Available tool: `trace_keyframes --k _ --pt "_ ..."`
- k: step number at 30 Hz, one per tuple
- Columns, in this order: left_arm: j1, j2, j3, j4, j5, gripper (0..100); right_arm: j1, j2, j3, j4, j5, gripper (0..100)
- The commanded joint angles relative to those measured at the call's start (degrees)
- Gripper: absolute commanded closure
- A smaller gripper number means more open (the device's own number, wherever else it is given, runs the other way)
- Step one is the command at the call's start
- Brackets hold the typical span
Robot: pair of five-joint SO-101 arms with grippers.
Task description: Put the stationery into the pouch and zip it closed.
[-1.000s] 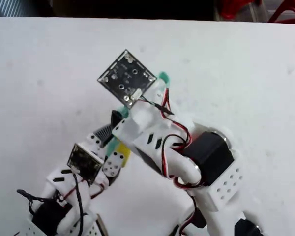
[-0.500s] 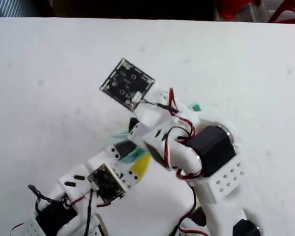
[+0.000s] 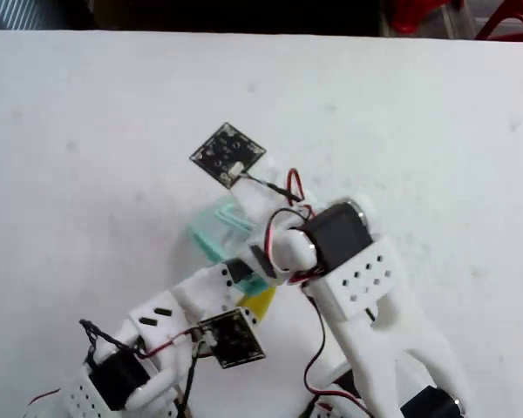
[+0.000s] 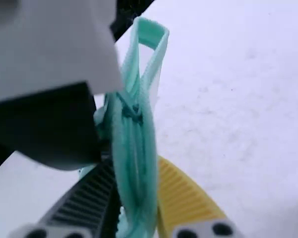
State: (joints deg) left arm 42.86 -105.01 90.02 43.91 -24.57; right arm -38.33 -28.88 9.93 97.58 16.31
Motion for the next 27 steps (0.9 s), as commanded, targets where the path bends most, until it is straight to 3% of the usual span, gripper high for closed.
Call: trace_keyframes --k 1,5,8,10,15,21,27 --pt "-5.0 0.6 -0.1 -1.5 -1.6 98 -2.5 0.0 3.1 1.5 -1.7 81.9" --pt "-6.3 0.6 -0.9 -2.2 -1.3 98 -1.8 3.4 3.8 1.5 -1.5 84.8" --pt "-6.2 0.6 -1.0 -2.1 0.1 98 -0.1 7.9 3.4 1.4 0.4 99.5" --pt "-6.0 0.6 -1.0 -2.2 1.0 98 0.2 10.1 3.2 1.4 2.5 95.9" --pt "-6.0 0.6 -1.0 -2.3 1.3 98 0.4 11.0 -3.7 1.2 0.2 98.1" --pt "-6.0 0.6 -1.0 -2.3 1.3 98 4.3 5.1 -15.9 -0.4 -6.9 98.1" --pt "-6.3 0.6 -1.1 -2.5 1.4 98 5.4 -4.9 -16.9 -2.3 -8.4 98.1"
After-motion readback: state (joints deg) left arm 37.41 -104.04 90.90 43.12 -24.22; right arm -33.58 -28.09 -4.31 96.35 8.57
